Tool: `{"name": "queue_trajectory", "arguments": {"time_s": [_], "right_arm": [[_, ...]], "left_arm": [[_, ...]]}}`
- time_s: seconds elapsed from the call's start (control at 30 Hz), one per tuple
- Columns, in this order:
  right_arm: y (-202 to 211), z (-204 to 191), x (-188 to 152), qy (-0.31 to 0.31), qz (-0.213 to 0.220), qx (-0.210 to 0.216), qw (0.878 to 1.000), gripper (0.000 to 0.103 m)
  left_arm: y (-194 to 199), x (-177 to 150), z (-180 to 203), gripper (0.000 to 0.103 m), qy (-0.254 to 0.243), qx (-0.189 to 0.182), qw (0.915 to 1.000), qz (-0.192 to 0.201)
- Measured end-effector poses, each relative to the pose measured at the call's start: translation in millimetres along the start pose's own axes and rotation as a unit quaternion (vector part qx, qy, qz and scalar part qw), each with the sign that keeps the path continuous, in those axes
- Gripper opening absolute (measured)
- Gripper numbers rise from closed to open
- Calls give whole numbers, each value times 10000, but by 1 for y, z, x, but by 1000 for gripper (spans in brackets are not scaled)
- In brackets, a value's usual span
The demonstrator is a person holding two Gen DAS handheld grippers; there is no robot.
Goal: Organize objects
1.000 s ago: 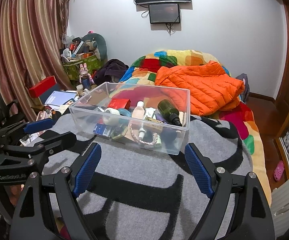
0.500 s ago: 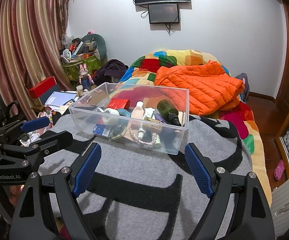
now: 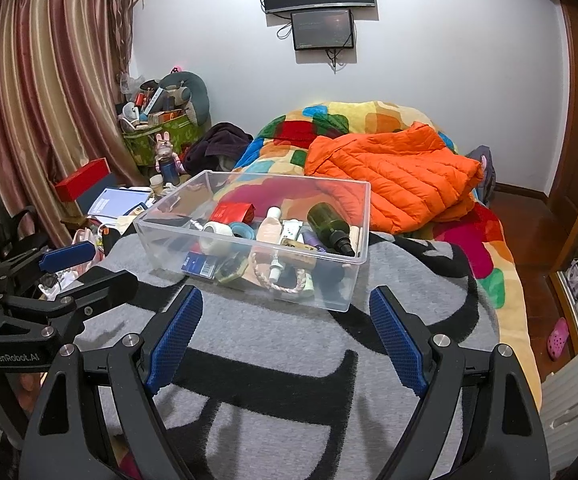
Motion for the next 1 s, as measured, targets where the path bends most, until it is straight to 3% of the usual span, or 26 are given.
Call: {"name": "queue_trajectory", "arguments": {"time_s": [1.0], "right_arm": [[2,1,-1,-38,-26,-26,10000,84]], "left_arm": [[1,0,-3,96,82,-27,10000,-35]]}}
Point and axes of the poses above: each gripper's, at about its wrist camera, not at the fingertips, and y roughly against the way its jaws point, z to its right, x to its top, the point moved 10 cm from there along -y, roughly the way its jaws point, and after that the axes turned 4 degrees about -z, right-handed, at the moved point
